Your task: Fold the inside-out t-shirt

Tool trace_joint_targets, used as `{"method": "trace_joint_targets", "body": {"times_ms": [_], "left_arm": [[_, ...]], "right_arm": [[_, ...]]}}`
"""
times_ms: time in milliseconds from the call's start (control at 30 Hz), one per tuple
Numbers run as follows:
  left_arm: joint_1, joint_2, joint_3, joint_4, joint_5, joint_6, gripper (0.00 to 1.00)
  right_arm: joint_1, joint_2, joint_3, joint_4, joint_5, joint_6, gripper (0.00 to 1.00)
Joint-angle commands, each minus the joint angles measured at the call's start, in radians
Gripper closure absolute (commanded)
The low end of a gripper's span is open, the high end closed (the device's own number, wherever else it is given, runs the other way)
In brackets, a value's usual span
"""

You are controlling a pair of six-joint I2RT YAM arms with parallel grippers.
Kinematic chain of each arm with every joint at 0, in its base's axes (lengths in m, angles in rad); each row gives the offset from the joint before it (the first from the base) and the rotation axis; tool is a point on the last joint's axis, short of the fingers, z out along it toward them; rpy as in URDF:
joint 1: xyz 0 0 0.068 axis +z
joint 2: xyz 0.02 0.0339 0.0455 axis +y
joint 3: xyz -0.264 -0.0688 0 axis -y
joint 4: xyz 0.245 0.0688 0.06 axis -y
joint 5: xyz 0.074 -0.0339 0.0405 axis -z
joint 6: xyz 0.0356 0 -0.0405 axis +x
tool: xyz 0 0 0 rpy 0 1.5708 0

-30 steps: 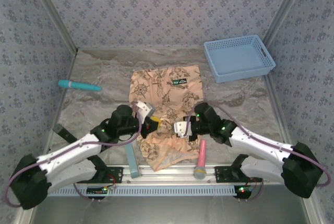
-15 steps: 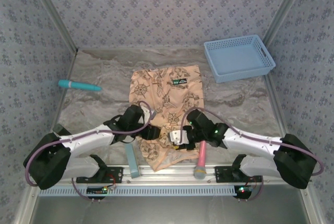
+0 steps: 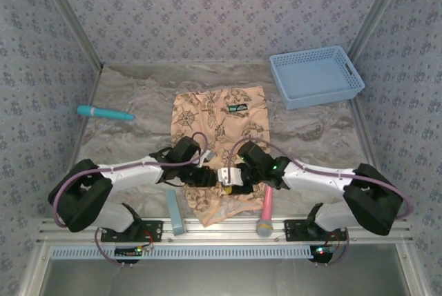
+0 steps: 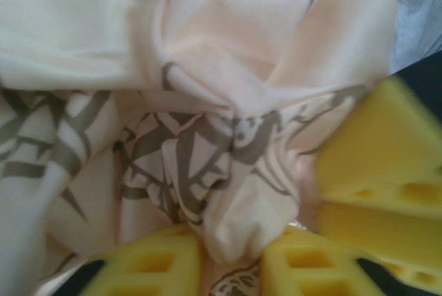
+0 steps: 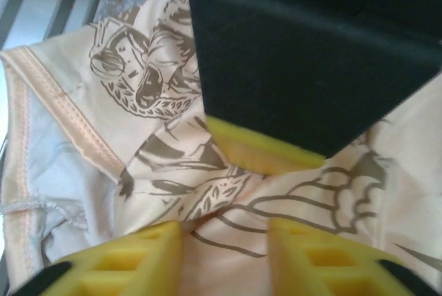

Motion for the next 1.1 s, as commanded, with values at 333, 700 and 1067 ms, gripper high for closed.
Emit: {"method": "trace_joint_targets", "body": {"times_ms": [333,700,1067], "left_arm": [[-0.078,-0.366,-0.173,0.267,-0.042,0.378,0.96],[-0.156,-0.434,-0.238,0.264,-0.199,0.49,0.91],[-0.156,-0.385,-0.183,0.306,-0.196,0.473,0.93]], "right_arm": [[-0.276,-0.132,-0.032,0.081,-0.172,0.2,1.0],[-0.251,-0.221,-0.008,-0.03,-0.315,0.063,0.62],[0.02,-0.144,0.011,0.037,0.227,0.159,0.55]]}}
